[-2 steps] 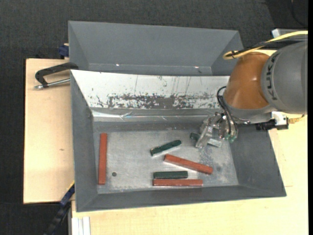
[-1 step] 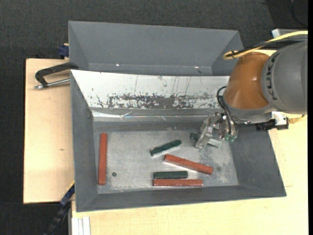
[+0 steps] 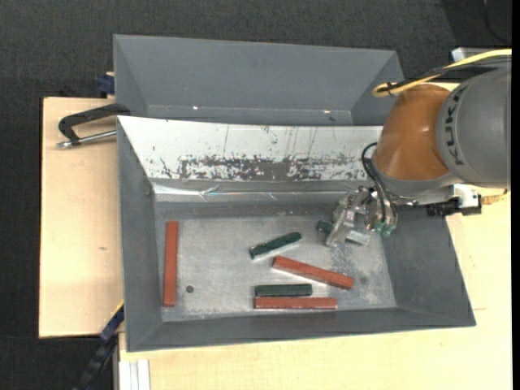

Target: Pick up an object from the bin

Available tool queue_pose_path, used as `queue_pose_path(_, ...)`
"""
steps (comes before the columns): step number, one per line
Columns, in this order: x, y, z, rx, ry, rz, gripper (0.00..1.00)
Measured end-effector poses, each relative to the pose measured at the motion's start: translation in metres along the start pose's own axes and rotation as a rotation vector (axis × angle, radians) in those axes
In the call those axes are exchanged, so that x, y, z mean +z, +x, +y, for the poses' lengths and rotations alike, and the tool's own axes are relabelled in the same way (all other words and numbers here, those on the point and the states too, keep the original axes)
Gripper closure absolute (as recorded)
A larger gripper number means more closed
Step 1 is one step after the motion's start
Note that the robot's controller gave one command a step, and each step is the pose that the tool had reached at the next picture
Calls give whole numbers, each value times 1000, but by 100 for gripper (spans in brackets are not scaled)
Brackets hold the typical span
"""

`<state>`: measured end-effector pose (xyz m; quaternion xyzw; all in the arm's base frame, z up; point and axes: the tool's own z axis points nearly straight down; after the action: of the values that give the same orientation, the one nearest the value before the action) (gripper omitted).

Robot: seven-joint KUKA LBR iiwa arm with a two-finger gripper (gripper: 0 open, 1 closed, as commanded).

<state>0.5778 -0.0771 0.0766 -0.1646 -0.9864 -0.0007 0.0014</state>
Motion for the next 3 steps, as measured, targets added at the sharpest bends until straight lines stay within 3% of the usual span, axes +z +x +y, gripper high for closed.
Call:
queue_pose_path(1, -22, 1, 0, 0, 1, 3, 100)
queue_pose_path(3, -63, -2, 1, 0, -2, -9, 100)
